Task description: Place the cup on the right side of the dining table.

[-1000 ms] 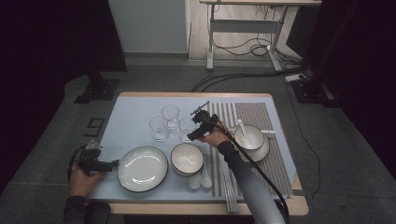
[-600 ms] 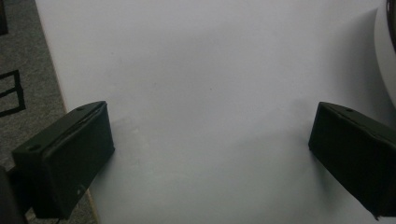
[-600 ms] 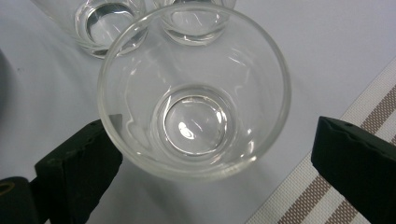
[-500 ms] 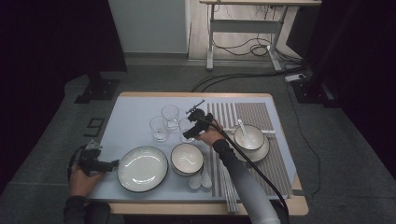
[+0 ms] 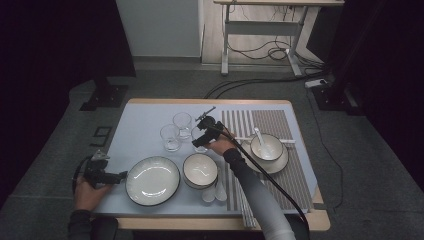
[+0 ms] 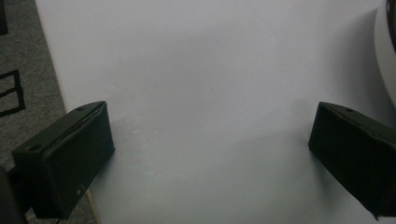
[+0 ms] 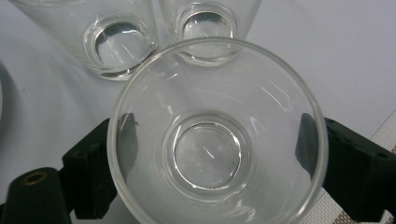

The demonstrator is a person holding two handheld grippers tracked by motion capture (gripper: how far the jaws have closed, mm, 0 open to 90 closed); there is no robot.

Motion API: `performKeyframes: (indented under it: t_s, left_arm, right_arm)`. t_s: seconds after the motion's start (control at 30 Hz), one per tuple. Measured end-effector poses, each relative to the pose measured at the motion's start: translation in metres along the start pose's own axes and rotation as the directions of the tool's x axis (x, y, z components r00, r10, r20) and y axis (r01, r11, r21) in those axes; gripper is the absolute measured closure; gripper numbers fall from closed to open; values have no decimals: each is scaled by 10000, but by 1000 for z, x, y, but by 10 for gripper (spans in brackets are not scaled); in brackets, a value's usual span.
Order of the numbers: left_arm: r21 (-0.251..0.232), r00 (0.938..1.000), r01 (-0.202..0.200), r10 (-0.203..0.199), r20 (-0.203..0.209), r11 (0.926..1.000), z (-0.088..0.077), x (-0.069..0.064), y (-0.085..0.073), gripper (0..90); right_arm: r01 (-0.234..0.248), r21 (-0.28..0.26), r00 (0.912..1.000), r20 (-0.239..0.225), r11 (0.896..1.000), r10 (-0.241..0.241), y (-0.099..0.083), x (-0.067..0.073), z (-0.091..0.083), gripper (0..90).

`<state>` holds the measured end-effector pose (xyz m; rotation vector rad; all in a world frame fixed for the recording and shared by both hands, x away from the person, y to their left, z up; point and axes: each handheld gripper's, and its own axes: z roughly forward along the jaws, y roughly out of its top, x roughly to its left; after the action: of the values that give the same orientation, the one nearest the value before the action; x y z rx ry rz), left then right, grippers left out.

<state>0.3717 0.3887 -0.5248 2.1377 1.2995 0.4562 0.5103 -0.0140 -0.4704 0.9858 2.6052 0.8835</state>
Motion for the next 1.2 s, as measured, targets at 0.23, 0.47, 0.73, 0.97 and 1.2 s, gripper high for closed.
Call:
performKeyframes:
  t_s: [0.23, 0.47, 0.73, 0.97, 1.2]
  left_arm:
    - [-2, 10000, 3, -3, -1, 10000, 0, 0, 0, 0]
    - [-1, 10000, -2, 2, -5, 10000, 0, 0, 0, 0]
    - [1, 10000, -3, 3, -4, 10000, 0, 0, 0, 0]
    - [0, 10000, -10, 10, -7, 10000, 0, 0, 0, 0]
    - [-4, 10000, -4, 4, -10, 10000, 0, 0, 0, 0]
  right_arm:
    - [-18, -20, 9996, 276, 10000, 19, 5, 6, 1, 174]
    - [-269, 70, 9990, 368, 9996, 267, 5, 5, -1, 177]
    - [-119, 298, 9987, 501, 9995, 104, 4, 5, -6, 178]
    - [-167, 175, 9977, 654, 9997, 156, 7, -1, -19, 178]
    - [-255, 115, 9955, 917, 9996, 244, 9, -10, -34, 178]
